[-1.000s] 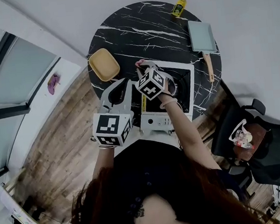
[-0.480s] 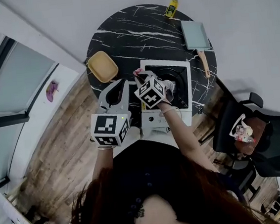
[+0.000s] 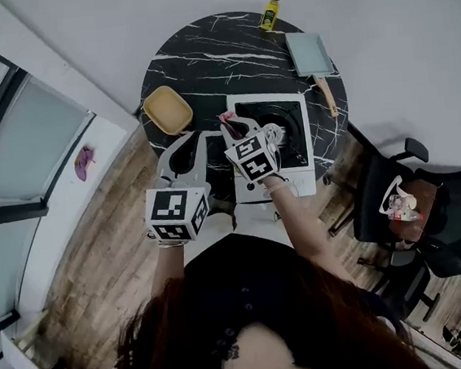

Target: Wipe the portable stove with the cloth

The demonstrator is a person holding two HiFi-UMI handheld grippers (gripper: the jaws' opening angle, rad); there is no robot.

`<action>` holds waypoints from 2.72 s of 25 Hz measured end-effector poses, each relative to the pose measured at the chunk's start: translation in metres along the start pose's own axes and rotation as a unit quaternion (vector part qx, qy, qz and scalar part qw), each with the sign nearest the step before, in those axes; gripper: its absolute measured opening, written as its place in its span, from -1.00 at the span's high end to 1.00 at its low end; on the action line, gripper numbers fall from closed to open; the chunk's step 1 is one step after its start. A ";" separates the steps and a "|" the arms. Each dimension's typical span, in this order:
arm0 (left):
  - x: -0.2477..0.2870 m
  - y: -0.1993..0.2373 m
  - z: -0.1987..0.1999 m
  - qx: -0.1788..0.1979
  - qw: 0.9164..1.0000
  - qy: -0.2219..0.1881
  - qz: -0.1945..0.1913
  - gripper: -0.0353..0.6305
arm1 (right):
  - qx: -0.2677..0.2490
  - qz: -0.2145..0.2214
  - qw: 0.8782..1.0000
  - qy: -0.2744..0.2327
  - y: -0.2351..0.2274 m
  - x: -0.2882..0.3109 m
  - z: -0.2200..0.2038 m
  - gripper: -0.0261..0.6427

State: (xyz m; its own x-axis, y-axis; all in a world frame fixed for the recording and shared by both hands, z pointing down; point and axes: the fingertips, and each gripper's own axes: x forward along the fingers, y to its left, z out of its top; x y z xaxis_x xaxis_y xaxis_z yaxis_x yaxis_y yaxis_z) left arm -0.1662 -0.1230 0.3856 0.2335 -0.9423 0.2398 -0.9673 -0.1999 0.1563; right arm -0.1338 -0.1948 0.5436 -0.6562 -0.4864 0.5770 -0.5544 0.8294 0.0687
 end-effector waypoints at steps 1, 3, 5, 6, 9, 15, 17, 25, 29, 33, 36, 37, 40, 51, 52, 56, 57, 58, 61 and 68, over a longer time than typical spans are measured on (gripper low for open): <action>-0.004 -0.001 0.000 0.002 1.000 -0.001 -0.002 0.86 | 0.003 -0.007 1.000 -0.011 0.001 -0.006 0.004 0.86; -0.011 -0.003 -0.001 0.006 1.000 -0.002 -0.008 0.86 | 0.008 -0.024 0.999 -0.030 0.003 -0.019 0.013 0.86; -0.017 -0.004 -0.002 0.012 1.000 -0.003 -0.015 0.86 | 0.019 -0.042 0.998 -0.049 0.003 -0.034 0.021 0.87; -0.020 -0.005 -0.002 0.015 1.000 -0.003 -0.019 0.86 | 0.026 -0.051 0.997 -0.059 0.002 -0.041 0.025 0.87; -0.029 -0.007 0.000 0.021 0.999 -0.008 -0.029 0.86 | 0.043 -0.082 0.992 -0.089 0.001 -0.066 0.035 0.88; -0.042 -0.014 0.005 0.035 0.998 -0.017 -0.054 0.86 | 0.053 -0.131 0.981 -0.131 0.007 -0.116 0.056 0.88; -0.044 -0.017 0.007 0.040 0.997 -0.019 -0.062 0.86 | 0.052 -0.146 0.977 -0.146 0.008 -0.133 0.062 0.88; -0.053 -0.034 0.019 0.059 0.995 -0.032 -0.073 0.86 | 0.032 -0.199 0.960 -0.194 0.006 -0.201 0.085 0.88; -0.051 -0.052 0.022 0.069 0.994 -0.037 -0.078 0.86 | 0.015 -0.212 0.953 -0.214 0.003 -0.226 0.089 0.88; -0.051 -0.072 0.027 0.069 0.994 -0.045 -0.073 0.86 | 0.012 -0.206 0.952 -0.227 0.003 -0.247 0.084 0.88; -0.053 -0.089 0.030 0.069 0.994 -0.052 -0.067 0.86 | 0.009 -0.198 0.952 -0.233 0.001 -0.263 0.079 0.88; -0.055 -0.095 0.031 0.070 0.994 -0.055 -0.064 0.86 | 0.007 -0.195 0.952 -0.235 0.001 -0.268 0.078 0.88; -0.061 -0.110 0.033 0.075 0.994 -0.063 -0.053 0.86 | -0.001 -0.187 0.952 -0.244 0.001 -0.283 0.075 0.88; -0.090 -0.154 0.016 0.084 0.994 -0.060 -0.023 0.86 | -0.011 -0.169 0.948 -0.269 0.009 -0.334 0.055 0.88; -0.093 -0.157 0.015 0.085 0.994 -0.060 -0.022 0.86 | -0.010 -0.168 0.948 -0.271 0.010 -0.338 0.052 0.88; -0.103 -0.169 0.013 0.087 0.994 -0.062 -0.018 0.86 | -0.005 -0.169 0.947 -0.274 0.014 -0.353 0.043 0.88; -0.106 -0.173 0.013 0.088 0.994 -0.063 -0.017 0.86 | -0.004 -0.169 0.946 -0.276 0.015 -0.357 0.041 0.88; -0.108 -0.177 0.013 0.088 0.994 -0.064 -0.017 0.86 | -0.003 -0.169 0.946 -0.277 0.016 -0.361 0.039 0.88; -0.114 -0.188 0.011 0.089 0.994 -0.066 -0.015 0.86 | 0.000 -0.167 0.945 -0.281 0.019 -0.370 0.033 0.88; -0.128 -0.209 0.010 0.095 0.992 -0.076 -0.014 0.86 | 0.002 -0.163 0.943 -0.290 0.026 -0.389 0.022 0.88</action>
State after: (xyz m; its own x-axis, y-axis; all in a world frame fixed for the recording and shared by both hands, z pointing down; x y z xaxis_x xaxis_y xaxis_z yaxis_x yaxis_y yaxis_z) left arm 0.0050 0.0368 0.3129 0.2567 -0.9624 0.0890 -0.9652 -0.2599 -0.0271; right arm 0.0959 0.0103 0.3035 -0.6199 -0.7845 -0.0160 -0.7758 0.6097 0.1624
